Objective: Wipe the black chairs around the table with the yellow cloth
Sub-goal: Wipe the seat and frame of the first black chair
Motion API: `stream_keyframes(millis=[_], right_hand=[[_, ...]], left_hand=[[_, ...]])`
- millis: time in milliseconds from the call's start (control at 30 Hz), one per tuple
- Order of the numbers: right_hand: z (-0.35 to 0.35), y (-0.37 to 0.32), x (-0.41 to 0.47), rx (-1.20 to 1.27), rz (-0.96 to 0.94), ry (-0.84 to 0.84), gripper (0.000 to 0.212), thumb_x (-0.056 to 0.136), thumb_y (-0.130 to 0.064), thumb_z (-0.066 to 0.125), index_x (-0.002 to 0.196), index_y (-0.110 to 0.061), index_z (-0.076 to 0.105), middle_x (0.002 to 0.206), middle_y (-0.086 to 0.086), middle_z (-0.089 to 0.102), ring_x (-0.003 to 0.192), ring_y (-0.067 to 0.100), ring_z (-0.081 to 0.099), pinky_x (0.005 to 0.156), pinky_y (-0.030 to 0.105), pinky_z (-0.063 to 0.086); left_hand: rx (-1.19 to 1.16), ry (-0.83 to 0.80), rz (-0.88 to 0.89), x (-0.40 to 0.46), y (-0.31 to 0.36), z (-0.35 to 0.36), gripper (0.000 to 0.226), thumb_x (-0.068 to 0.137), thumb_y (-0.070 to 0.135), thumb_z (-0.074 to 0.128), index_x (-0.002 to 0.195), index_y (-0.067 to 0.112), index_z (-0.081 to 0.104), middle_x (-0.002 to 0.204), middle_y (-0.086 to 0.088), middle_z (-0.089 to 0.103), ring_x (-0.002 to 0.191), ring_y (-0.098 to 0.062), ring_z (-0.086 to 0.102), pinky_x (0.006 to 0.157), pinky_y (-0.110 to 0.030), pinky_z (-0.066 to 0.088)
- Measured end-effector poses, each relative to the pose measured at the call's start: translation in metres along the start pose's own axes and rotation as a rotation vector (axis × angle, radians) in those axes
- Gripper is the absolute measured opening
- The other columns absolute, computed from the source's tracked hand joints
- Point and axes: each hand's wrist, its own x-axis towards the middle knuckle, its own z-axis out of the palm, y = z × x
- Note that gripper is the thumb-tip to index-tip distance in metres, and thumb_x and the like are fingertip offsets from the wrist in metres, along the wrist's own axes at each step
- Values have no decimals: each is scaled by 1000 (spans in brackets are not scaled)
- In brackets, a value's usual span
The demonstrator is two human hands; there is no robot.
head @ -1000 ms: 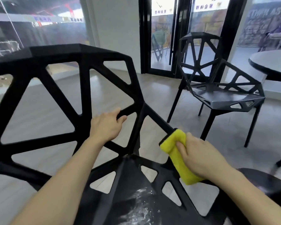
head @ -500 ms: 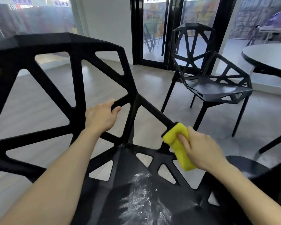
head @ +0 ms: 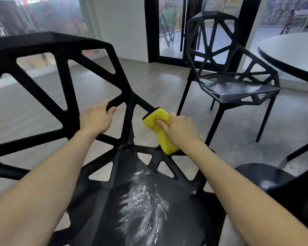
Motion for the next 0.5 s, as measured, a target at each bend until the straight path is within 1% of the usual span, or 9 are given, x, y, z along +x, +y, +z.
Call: stream_keyframes(millis=[100,167,200,233,300,333,367,400,500], right_hand=[[-13,62,-88,81,132,-32,50,100,-70,47,98,-20,47,98,10,68,93,43,66,67,44,41],[-16,80,-122,129,185,-61,45,101,-66,50,98,-22,43,104,11,66,99,45,66,71,46,42],[-16,78,-120,111,198,-78,46,102,-66,49,102,-20,45,108,12,66,102,45,66,71,45,40],[-17,69,-106,60,200,-94,50,102,-67,47,107,-17,48,112,13,68,104,44,67,71,43,38],[-13,46,-61,-63,112,-129,61,102,-71,44,114,-11,52,115,15,70,107,41,68,72,42,37],[-12,34,-38,-58,63,-140,65,101,-73,43,115,-11,55,115,15,71,108,41,68,74,42,38],[-10,26,-18,-22,35,-145,69,99,-77,43,114,-11,57,114,16,71,107,41,68,75,43,42],[-7,23,-4,9,28,-151,71,96,-82,41,112,-14,59,112,15,72,106,41,68,77,44,46],[-6,44,-6,32,82,-191,72,88,-91,42,91,-21,61,100,9,74,99,37,68,81,44,51]], left_hand=[[8,34,-22,-13,3,1,44,109,38,49,143,10,50,138,-20,60,128,-45,55,107,-58,44],[31,167,77,-42,16,8,63,102,23,58,154,-6,39,154,-29,44,147,-49,39,120,-61,36],[12,205,143,-62,31,12,64,100,21,59,154,-7,39,156,-30,43,149,-50,37,122,-60,35],[-34,180,208,-84,50,17,57,101,23,58,150,-5,46,151,-28,49,146,-49,42,121,-59,37],[-195,-81,265,-114,91,32,34,110,33,50,119,5,67,118,-19,69,122,-44,61,104,-52,49],[-264,-252,235,-120,109,38,37,112,38,46,104,9,66,101,-14,70,109,-42,66,90,-49,51],[-311,-373,191,-120,118,49,38,113,42,44,101,13,64,95,-11,70,103,-41,67,81,-47,50],[-334,-408,159,-118,122,57,36,113,44,44,105,15,63,99,-11,72,102,-39,68,79,-46,51],[-261,-331,150,-107,114,77,32,111,46,51,116,21,69,106,-7,75,104,-37,69,77,-43,52]])
